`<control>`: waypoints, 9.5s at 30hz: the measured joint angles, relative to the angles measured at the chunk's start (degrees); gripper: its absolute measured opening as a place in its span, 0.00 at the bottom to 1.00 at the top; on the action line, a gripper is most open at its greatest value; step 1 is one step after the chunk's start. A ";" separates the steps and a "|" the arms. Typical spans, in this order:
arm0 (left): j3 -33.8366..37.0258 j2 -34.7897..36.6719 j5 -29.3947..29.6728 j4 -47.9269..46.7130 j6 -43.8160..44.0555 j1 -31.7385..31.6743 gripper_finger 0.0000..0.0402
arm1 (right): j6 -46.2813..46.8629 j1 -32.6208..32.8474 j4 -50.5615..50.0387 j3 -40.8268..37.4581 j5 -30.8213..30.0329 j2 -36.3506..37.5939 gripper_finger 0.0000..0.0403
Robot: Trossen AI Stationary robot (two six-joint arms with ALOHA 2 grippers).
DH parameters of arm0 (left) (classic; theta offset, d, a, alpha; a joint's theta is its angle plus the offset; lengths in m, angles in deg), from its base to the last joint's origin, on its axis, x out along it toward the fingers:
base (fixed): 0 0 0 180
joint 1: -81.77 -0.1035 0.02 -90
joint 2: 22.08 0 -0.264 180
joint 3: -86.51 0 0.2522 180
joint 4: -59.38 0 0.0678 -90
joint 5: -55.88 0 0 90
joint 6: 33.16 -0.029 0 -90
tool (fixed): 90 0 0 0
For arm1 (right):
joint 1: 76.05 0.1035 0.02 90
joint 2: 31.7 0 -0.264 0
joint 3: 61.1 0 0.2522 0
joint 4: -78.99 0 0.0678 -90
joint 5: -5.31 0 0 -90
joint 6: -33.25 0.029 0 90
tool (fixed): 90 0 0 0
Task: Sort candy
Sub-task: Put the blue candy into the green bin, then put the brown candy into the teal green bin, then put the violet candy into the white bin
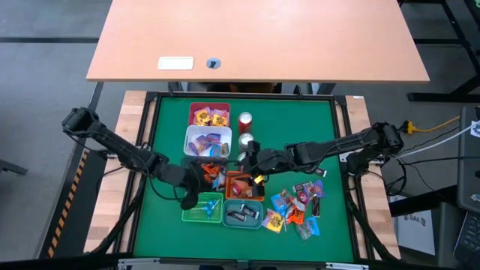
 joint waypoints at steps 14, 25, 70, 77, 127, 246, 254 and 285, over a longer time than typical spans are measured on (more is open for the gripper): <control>0.00 -0.90 -4.52 -10.28 7.09 11.41 0.00 | 15.47 0.04 -30.02 -0.02 3.37 0.00 0.56; 0.00 -5.31 -1.32 -9.88 15.33 13.40 0.13 | 23.18 3.08 -47.10 -0.04 -4.39 0.00 0.56; 0.00 -7.89 -1.33 -6.77 15.89 9.05 0.33 | 37.60 -10.95 -36.84 -43.52 5.18 18.01 0.56; 0.00 -7.88 -1.33 -6.76 15.89 9.05 0.33 | 35.21 -10.93 -36.41 -43.58 5.58 17.94 0.50; 0.02 -7.85 6.21 -1.91 15.79 9.05 0.33 | 31.62 4.97 11.01 -26.14 11.66 16.79 0.27; 0.00 -7.87 11.45 30.53 -20.19 -5.09 0.33 | 25.67 10.49 -43.27 -29.97 13.43 4.68 0.49; 0.00 -7.87 11.45 30.51 -20.19 -5.09 0.33 | 25.73 10.49 -42.79 -30.53 14.16 4.66 0.26; 0.00 -7.87 11.45 30.52 -20.19 -5.07 0.33 | 26.28 10.49 -41.34 -6.57 -3.79 7.96 0.01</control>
